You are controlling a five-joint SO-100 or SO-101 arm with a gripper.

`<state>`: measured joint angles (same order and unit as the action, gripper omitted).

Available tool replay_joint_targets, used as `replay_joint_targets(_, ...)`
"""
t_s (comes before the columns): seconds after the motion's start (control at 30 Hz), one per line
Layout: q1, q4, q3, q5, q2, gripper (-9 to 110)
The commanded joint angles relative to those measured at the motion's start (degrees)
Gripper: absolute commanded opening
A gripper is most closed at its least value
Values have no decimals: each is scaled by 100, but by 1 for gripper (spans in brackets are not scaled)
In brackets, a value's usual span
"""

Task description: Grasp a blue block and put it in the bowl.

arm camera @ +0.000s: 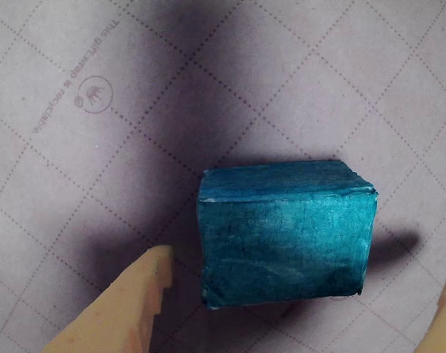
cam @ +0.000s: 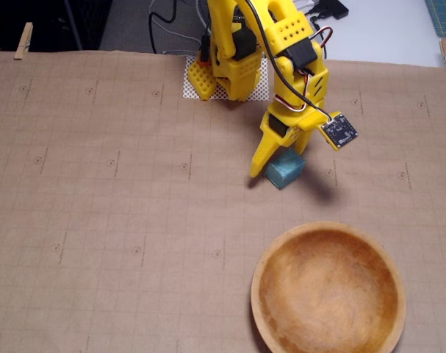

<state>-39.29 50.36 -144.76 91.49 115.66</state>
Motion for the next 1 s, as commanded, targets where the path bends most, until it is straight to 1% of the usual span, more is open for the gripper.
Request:
replay_joint_targets(0.0, 88, -35, 369, 35, 26, 54)
replay_joint_targets(0.1, 88, -44, 378, 44, 18, 57)
replay_joint_targets(0.23, 88, -53, 396, 35, 18, 58)
replay_joint_targets(0.37, 79, -483, 325, 18, -18, 58)
replay_joint_targets(0.67, 123, -1151, 624, -9, -1143, 58)
replay_joint_targets(0.97, 123, -888, 756, 35, -1274, 58)
